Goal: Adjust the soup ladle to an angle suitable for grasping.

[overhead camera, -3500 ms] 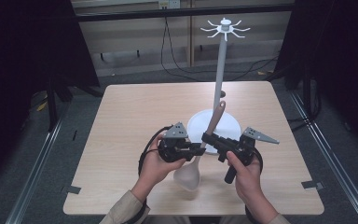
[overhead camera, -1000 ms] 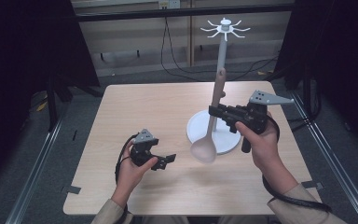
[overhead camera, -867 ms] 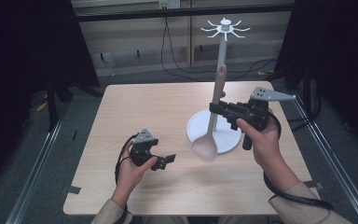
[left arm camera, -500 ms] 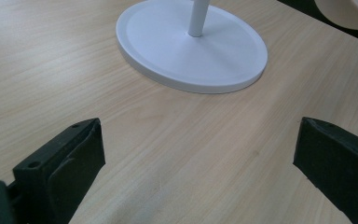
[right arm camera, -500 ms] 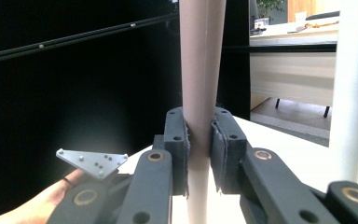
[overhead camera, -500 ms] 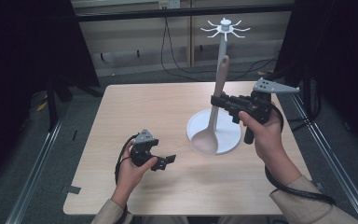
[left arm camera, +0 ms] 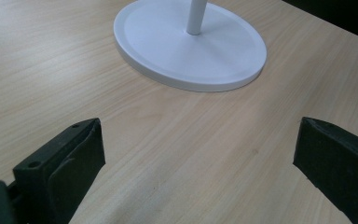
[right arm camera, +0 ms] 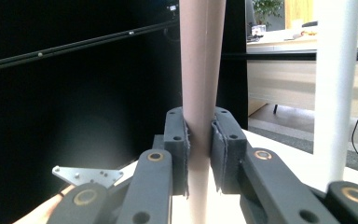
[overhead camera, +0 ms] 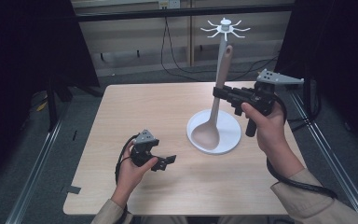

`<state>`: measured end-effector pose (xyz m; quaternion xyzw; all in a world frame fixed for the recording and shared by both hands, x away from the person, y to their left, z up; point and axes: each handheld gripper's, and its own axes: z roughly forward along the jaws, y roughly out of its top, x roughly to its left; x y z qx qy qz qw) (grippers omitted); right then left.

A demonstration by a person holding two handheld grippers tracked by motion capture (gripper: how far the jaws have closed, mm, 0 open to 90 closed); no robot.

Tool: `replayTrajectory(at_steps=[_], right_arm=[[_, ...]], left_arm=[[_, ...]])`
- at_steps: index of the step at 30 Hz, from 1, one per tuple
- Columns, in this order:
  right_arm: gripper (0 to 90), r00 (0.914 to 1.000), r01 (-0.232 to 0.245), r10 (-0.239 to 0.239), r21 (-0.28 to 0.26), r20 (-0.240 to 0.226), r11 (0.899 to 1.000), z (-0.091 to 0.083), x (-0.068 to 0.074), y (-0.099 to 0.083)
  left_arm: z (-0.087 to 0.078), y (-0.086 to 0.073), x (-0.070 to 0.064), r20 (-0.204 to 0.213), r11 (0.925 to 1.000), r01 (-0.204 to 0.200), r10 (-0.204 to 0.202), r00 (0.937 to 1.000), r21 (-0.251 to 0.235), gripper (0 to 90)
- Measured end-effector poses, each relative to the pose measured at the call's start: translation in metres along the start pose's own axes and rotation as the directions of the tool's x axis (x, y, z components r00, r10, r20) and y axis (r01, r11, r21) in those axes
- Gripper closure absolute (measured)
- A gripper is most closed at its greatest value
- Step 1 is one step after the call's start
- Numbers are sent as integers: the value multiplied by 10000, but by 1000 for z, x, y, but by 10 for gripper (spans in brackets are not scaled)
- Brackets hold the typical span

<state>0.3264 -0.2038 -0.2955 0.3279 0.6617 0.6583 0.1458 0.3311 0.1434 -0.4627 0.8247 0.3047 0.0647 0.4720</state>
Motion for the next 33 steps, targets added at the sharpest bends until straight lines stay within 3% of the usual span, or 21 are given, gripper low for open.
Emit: replayTrajectory(at_steps=[15, 33], right_arm=[[784, 9997, 69, -67, 84, -239, 9999, 8, 0, 8], [783, 9997, -221, 220, -40, -138, 9997, 10, -13, 8]], left_arm=[[1, -1, 1, -37, 10000, -23, 23, 10000, 94, 17], [1, -1, 2, -48, 9998, -96, 97, 9999, 162, 22]])
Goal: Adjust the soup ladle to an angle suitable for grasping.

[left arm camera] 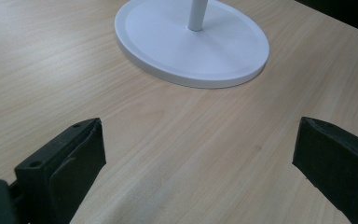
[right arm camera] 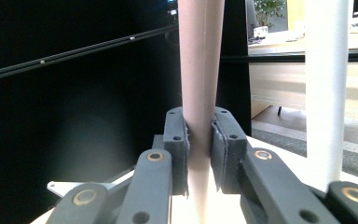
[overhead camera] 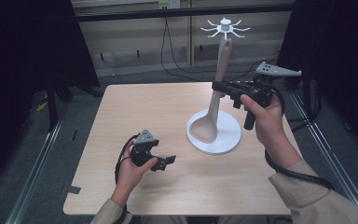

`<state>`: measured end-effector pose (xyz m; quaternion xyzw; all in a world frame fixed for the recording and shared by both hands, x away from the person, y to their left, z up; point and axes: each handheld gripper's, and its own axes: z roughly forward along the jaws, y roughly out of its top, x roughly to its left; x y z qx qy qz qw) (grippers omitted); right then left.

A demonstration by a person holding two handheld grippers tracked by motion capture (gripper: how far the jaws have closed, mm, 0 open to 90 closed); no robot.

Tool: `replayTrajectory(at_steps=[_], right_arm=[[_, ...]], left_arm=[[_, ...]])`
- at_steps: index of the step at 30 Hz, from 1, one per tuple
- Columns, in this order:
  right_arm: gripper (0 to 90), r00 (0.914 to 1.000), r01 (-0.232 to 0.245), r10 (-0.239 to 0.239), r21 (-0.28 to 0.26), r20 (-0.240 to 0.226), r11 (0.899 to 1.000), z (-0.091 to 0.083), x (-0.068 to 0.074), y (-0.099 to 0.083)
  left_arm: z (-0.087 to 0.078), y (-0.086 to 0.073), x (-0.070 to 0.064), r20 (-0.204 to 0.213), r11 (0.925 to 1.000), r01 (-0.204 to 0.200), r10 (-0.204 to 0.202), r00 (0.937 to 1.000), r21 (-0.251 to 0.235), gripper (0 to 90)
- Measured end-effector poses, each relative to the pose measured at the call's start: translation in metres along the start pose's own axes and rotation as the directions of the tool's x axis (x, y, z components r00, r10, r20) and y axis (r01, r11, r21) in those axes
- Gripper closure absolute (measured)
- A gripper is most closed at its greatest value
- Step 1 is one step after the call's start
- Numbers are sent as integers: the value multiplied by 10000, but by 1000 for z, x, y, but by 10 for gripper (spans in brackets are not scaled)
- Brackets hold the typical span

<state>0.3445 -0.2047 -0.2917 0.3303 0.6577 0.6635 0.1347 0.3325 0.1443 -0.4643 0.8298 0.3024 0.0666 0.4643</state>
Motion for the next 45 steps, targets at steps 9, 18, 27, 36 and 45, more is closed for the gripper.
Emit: replayTrajectory(at_steps=[9, 18, 27, 36, 45], right_arm=[[783, 10000, 38, -38, 92, 71, 10000, 4, -2, 0], [783, 9999, 70, -71, 107, 123, 9999, 4, -4, -1], [783, 9999, 64, -64, 28, -77, 10000, 4, 0, -2], [784, 9996, 238, -238, -4, -123, 9997, 9, 4, 6], [783, 10000, 33, -34, -152, -67, 9999, 8, -4, 1]], left_arm=[[-1, 0, 0, -8, 10000, 14, -14, 10000, 1, 25], [-2, -1, 1, -26, 10000, -20, 20, 10000, 13, 26], [-2, -2, 1, -48, 10000, 13, -13, 10000, 65, 26], [-1, -3, 0, -4, 10000, 21, -21, 10000, 59, 28], [-2, -4, 2, -39, 10000, -4, 4, 10000, 71, 30]])
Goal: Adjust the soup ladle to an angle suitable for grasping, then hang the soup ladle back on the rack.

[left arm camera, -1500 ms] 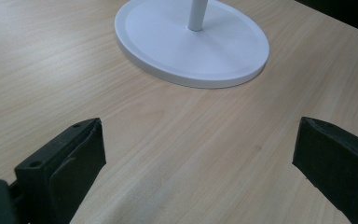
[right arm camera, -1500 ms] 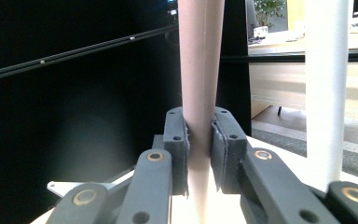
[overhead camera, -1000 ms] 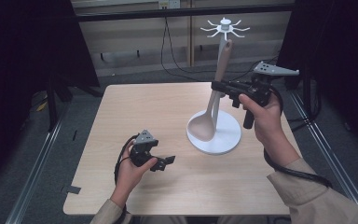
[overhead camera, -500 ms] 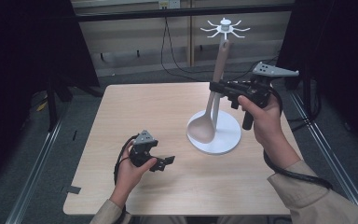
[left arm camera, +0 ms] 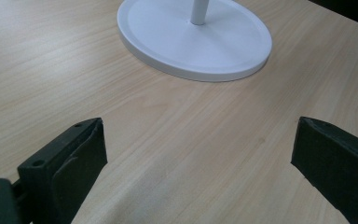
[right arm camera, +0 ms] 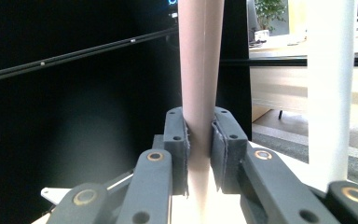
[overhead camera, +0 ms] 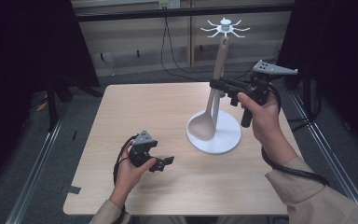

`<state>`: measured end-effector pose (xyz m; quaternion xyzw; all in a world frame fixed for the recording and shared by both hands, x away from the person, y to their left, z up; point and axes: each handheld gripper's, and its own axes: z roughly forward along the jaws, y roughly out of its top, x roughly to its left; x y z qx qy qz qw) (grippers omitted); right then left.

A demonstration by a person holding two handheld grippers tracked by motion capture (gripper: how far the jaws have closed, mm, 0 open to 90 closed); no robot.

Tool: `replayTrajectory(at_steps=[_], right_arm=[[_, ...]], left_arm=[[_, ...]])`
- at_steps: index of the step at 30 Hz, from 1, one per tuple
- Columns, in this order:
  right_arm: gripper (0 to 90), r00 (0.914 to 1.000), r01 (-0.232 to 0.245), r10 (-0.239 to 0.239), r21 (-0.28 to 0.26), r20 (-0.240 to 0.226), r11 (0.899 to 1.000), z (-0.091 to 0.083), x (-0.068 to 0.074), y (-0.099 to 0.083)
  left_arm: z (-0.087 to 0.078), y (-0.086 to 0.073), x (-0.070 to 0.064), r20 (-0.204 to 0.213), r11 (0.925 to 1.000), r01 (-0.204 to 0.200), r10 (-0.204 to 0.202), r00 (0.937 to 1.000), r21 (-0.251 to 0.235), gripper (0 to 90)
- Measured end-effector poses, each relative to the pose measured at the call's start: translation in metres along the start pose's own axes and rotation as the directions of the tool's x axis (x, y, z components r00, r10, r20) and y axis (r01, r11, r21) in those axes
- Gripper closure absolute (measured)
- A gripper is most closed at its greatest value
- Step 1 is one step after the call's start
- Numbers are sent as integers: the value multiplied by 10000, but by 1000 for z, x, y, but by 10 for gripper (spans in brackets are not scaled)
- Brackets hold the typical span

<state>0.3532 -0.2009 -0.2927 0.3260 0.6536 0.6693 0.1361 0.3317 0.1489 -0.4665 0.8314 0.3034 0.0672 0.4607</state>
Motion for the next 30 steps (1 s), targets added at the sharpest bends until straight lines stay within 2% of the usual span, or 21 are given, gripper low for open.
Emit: replayTrajectory(at_steps=[12, 21, 30], right_arm=[[777, 9995, 155, -152, -106, 282, 9998, 0, -4, 0], [758, 9985, 26, -9, -298, 543, 9996, -5, -11, -1], [741, 9979, -47, 73, -411, 638, 9991, -2, -11, -2]], left_arm=[[0, 0, 0, 36, 10000, -2, 2, 10000, 26, 32], [-1, -1, 0, -18, 10000, -16, 16, 10000, 78, 33], [-1, -2, 0, -34, 9999, -77, 78, 10000, 149, 34]])
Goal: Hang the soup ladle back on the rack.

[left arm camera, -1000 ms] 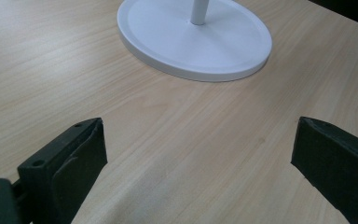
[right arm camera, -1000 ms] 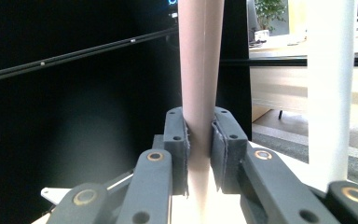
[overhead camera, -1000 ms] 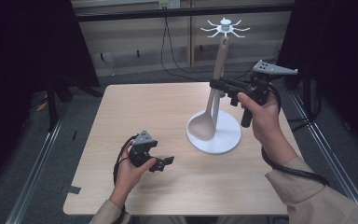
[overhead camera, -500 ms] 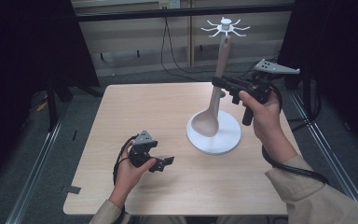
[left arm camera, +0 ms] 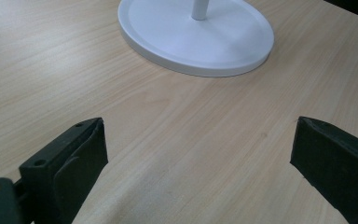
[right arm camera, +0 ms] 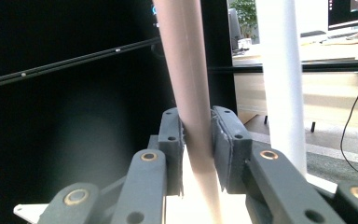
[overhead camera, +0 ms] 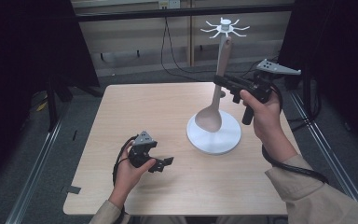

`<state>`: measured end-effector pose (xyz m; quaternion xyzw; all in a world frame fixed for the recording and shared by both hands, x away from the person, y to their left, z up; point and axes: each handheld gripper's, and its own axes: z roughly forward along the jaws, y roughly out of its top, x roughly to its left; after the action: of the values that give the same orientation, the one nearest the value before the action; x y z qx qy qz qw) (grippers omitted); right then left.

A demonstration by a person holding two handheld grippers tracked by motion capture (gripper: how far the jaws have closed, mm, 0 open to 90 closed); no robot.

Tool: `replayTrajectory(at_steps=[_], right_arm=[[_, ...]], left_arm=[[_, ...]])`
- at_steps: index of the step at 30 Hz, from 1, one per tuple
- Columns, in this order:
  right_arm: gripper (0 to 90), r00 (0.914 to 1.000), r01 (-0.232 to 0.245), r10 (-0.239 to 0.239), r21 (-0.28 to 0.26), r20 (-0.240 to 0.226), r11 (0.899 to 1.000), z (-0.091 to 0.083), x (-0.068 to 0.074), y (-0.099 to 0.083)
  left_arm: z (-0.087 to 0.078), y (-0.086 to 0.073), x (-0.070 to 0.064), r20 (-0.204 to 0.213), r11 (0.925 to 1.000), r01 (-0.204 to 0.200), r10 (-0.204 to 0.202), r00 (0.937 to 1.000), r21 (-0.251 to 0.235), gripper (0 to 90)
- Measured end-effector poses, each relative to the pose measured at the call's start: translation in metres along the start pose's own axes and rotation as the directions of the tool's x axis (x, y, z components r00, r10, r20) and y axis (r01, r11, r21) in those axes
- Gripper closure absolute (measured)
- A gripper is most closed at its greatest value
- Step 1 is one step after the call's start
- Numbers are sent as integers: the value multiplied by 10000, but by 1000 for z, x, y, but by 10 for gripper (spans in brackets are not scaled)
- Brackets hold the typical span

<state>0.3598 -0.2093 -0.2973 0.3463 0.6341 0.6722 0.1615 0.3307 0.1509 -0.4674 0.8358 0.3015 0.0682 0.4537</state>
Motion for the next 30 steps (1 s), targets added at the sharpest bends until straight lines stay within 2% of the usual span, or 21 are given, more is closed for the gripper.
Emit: replayTrajectory(at_steps=[8, 10, 20, 30], right_arm=[[733, 10000, -4, 4, -95, 55, 10000, 0, -1, 0], [742, 9997, 263, -263, 25, 22, 9997, 0, -2, 1], [759, 9977, 57, -57, 1, -670, 10000, 2, -2, 2], [746, 9978, -35, 37, 34, -659, 10000, -6, -12, 4]], left_arm=[[-3, -2, 0, -56, 10000, 4, -4, 10000, 18, 35], [-4, -2, 0, -78, 10000, 6, -6, 10000, -3, 36], [-7, -6, 2, -169, 10000, 21, -20, 9999, 67, 38], [-6, -7, 1, -227, 9999, 0, 3, 9997, 123, 41]])
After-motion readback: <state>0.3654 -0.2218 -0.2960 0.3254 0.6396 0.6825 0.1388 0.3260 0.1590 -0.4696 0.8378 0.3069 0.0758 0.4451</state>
